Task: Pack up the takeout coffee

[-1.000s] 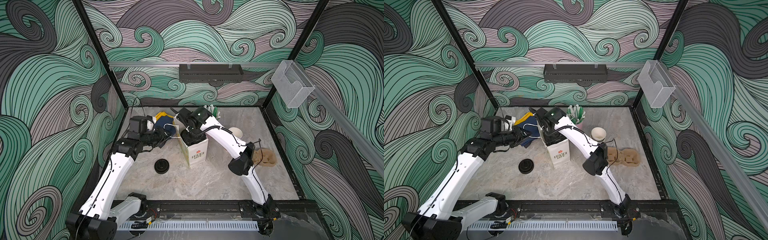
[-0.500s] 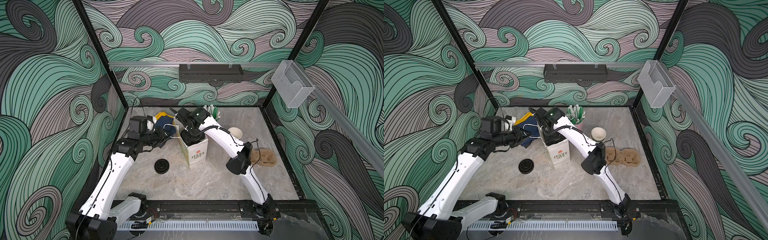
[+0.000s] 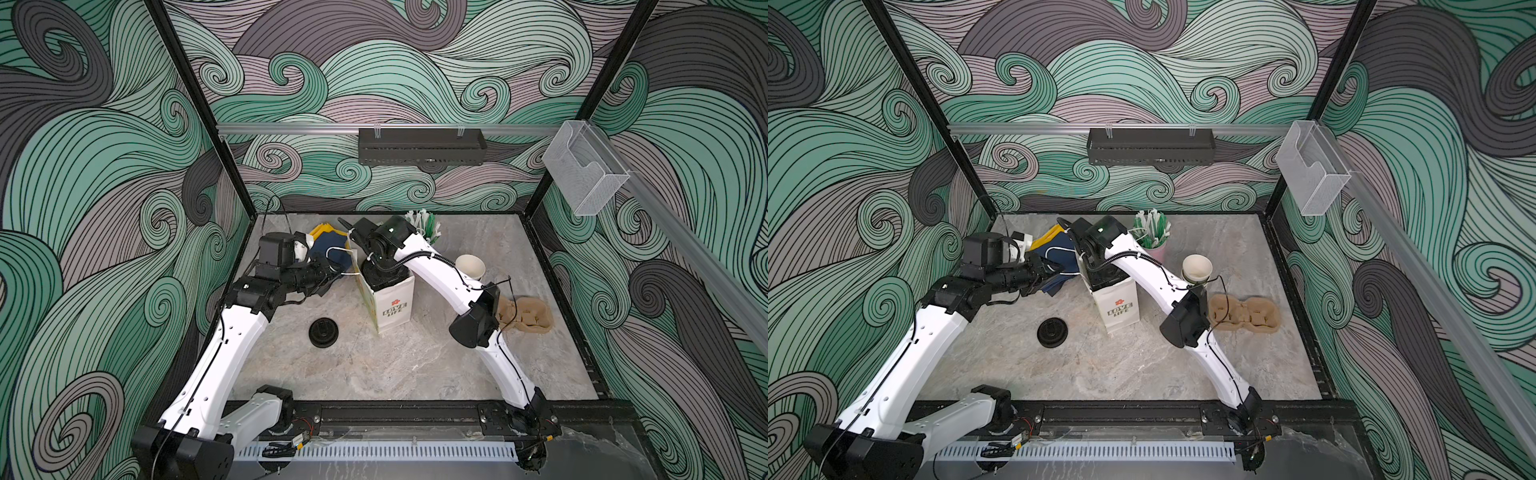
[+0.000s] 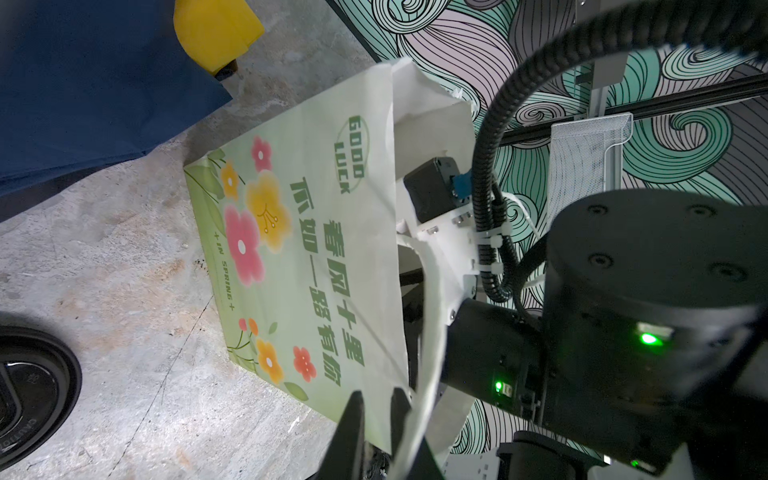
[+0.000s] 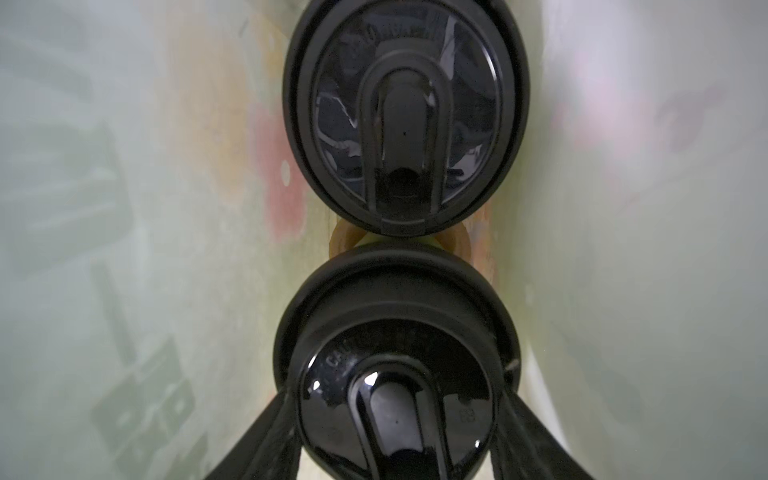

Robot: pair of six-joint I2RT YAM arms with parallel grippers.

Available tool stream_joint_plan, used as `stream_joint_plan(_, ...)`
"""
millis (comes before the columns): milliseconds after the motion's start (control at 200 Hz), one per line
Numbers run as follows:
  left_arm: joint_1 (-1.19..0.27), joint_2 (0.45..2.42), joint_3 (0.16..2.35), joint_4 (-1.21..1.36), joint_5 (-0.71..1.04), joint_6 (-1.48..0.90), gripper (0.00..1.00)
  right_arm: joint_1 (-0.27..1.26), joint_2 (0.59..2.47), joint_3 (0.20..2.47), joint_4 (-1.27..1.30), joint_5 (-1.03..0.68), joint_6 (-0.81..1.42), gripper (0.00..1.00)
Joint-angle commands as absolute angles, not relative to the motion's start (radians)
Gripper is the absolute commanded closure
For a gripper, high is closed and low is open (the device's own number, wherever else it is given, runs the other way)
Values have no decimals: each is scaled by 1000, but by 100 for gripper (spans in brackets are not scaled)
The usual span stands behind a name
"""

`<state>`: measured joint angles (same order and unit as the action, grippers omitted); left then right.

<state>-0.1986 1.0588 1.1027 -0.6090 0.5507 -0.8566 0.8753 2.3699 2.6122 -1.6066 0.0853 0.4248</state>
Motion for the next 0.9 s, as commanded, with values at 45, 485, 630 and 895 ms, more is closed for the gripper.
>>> stream_joint_plan(45, -191, 1064, 1104, -607, 567, -838, 83, 870, 2352, 2616, -1772, 109, 449, 39)
stream_joint_plan(485, -193, 1073, 1104, -597, 574, -841, 84, 870, 2278, 2530, -1780, 127, 466, 39)
stream_joint_plan(630, -193, 1068, 1104, -602, 572, -841, 84, 869, 2332, 2580, -1777, 137, 462, 39)
stream_joint_plan(895, -193, 1062, 1102, -606, 569, -841, 84, 867, 2371, 2595, -1773, 153, 460, 39)
